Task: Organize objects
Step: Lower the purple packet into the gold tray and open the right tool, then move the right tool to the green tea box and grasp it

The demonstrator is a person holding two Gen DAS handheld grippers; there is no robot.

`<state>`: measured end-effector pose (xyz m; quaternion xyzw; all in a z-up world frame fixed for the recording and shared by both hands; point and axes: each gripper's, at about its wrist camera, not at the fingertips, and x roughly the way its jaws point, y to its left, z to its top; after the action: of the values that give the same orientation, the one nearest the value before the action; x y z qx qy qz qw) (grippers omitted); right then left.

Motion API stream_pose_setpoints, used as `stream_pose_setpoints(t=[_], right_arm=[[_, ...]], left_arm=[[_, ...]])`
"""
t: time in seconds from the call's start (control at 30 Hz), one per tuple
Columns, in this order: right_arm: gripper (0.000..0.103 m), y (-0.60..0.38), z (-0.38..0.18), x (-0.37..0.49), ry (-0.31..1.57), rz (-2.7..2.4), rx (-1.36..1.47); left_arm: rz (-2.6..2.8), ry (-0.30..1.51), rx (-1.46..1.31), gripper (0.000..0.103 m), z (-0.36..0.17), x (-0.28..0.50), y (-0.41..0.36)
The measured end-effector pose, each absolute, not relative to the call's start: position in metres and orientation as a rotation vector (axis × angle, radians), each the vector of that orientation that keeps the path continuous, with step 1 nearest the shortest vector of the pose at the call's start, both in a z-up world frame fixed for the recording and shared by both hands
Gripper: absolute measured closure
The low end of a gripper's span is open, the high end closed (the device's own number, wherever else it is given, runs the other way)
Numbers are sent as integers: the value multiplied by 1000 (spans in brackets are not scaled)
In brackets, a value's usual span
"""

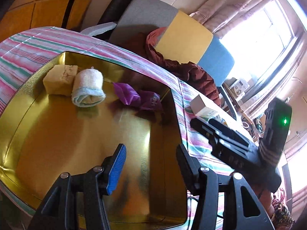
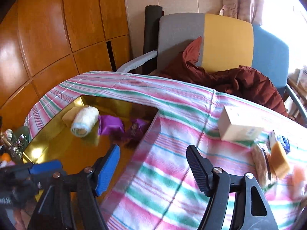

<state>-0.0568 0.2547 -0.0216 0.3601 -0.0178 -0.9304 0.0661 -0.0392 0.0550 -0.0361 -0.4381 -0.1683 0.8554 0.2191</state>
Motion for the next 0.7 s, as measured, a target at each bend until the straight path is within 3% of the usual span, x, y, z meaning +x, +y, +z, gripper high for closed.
stream_pose_setpoints(t=[0.5, 0.7], right_arm=[[29, 305, -50, -2, -119, -2821, 1232], [28, 334, -57, 16, -117, -2824, 1301]], left_arm=[[2273, -342, -1127, 48, -24, -12, 95], [2235, -297, -1103, 42, -20, -2, 112]])
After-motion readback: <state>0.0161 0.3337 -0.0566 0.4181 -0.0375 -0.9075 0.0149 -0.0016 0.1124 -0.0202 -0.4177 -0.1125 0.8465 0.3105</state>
